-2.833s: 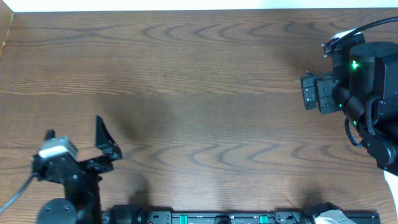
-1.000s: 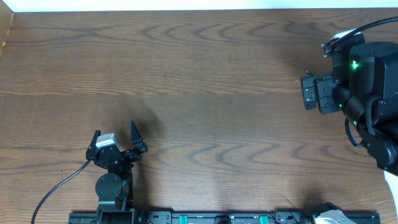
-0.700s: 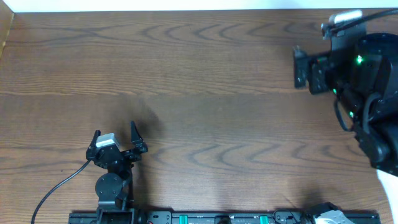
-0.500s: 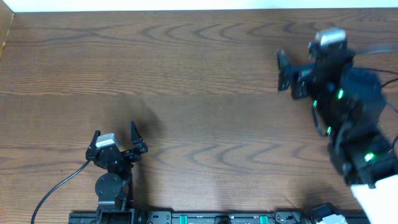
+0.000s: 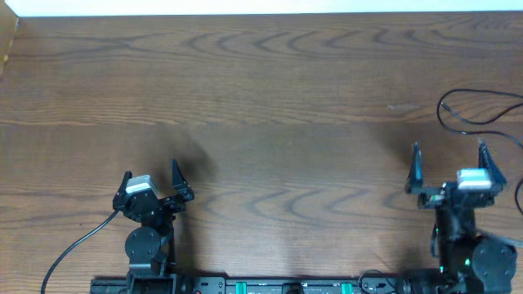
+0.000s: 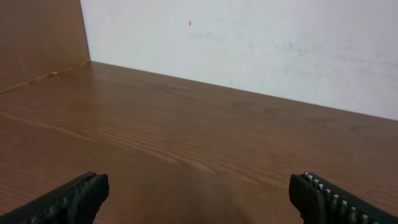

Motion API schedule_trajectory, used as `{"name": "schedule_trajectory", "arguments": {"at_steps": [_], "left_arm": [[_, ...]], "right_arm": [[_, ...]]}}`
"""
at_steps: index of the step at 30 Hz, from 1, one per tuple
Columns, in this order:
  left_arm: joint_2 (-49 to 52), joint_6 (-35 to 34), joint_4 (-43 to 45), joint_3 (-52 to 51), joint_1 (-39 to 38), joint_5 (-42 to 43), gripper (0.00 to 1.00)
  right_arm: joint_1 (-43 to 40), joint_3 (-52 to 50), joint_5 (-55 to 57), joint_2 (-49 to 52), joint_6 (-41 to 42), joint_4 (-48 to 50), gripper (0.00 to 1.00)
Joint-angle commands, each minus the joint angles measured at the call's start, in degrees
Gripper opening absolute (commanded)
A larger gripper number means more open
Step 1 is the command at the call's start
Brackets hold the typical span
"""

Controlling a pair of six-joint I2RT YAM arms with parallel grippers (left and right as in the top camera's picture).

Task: Untangle cables

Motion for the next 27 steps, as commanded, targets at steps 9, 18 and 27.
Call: {"name": "schedule_trajectory", "arguments": {"at_steps": [9,18,27], "left_arm": [[-0.4,0.9,-2.1,-1.2,0.2,-0.5,0.98],[-0.4,0.9,-2.1,-1.2,0.2,-0.5,0.98],[-0.4,0.9,-2.1,-1.2,0.2,-0.5,0.98]], "right_arm": [[-0.3,-14.9,-4.9,-7.9,-8.5,6.7,0.99],[-1.8,-19.6,-2.8,-8.0,-6.5,12.1,0.99],[-6.5,-19.6,-0.9,-8.0,-4.7,0.9,0.99]]}}
